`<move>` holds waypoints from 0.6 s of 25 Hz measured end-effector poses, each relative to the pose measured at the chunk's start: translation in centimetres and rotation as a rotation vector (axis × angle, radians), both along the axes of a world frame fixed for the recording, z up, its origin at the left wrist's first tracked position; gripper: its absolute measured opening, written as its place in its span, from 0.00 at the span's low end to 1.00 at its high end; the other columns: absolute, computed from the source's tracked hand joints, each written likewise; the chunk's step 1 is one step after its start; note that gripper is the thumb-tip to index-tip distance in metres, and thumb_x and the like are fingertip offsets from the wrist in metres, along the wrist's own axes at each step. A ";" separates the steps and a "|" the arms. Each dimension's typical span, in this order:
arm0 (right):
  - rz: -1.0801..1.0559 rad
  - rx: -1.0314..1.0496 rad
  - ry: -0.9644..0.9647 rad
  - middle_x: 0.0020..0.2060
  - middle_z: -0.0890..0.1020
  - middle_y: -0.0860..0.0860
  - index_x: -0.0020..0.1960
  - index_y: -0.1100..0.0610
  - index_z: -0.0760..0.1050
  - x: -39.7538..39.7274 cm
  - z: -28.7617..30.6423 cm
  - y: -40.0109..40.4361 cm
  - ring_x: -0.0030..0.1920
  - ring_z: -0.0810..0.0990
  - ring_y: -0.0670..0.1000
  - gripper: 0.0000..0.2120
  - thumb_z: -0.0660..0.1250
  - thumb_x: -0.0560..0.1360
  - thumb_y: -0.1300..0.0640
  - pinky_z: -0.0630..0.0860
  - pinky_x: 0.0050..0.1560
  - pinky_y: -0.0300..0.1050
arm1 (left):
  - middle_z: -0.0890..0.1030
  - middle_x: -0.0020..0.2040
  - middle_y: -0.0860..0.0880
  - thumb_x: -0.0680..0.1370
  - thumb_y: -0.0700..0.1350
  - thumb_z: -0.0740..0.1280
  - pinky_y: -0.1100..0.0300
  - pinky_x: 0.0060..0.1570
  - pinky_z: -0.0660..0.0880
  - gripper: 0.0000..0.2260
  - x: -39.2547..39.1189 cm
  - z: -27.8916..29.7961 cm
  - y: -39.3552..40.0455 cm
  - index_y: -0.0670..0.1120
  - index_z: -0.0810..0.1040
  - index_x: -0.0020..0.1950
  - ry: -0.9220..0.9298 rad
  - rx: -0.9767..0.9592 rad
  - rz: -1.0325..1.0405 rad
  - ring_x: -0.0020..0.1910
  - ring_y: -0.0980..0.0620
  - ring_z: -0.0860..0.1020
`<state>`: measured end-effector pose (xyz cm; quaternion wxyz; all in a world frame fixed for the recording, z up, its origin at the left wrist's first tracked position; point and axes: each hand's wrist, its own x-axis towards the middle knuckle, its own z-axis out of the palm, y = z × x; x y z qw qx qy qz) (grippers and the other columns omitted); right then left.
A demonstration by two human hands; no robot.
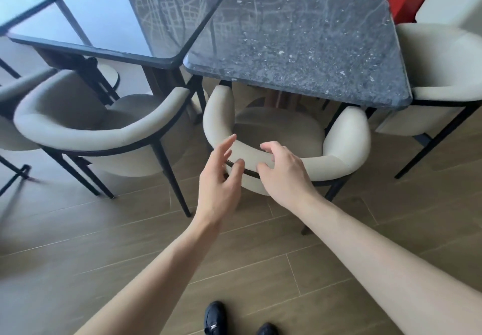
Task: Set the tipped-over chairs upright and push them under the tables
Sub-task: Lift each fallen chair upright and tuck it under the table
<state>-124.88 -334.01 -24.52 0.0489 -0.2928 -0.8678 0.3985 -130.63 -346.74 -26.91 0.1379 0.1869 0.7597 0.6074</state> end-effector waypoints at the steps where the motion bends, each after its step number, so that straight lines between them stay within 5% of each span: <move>1: 0.007 -0.020 0.025 0.66 0.76 0.50 0.70 0.52 0.71 0.0 1.1 -0.8 0.65 0.74 0.51 0.19 0.63 0.79 0.57 0.66 0.55 0.39 | 0.78 0.67 0.61 0.81 0.43 0.62 0.58 0.66 0.72 0.19 0.1 1.4 -1.2 0.58 0.73 0.70 0.001 0.046 0.023 0.68 0.61 0.73; 4: 0.016 -0.083 0.098 0.65 0.78 0.46 0.68 0.50 0.73 -0.1 4.6 -3.2 0.63 0.76 0.48 0.19 0.63 0.78 0.57 0.69 0.59 0.39 | 0.78 0.62 0.68 0.80 0.43 0.62 0.70 0.60 0.72 0.19 -0.1 5.2 -5.1 0.60 0.74 0.68 -0.003 0.125 0.103 0.65 0.65 0.75; 10: 0.107 -0.238 0.237 0.61 0.79 0.40 0.66 0.47 0.76 -0.9 11.4 -8.6 0.58 0.78 0.38 0.18 0.64 0.78 0.58 0.70 0.56 0.31 | 0.79 0.64 0.62 0.78 0.46 0.64 0.72 0.58 0.71 0.19 -0.8 12.0 -13.2 0.59 0.75 0.68 0.057 0.203 0.230 0.66 0.61 0.76; 15: 0.238 -0.317 0.283 0.60 0.80 0.38 0.66 0.46 0.76 -3.0 16.0 -14.7 0.52 0.76 0.26 0.17 0.65 0.78 0.56 0.71 0.57 0.31 | 0.79 0.65 0.61 0.77 0.47 0.64 0.61 0.66 0.71 0.20 -1.9 16.7 -21.5 0.58 0.75 0.69 0.076 0.226 0.320 0.67 0.60 0.75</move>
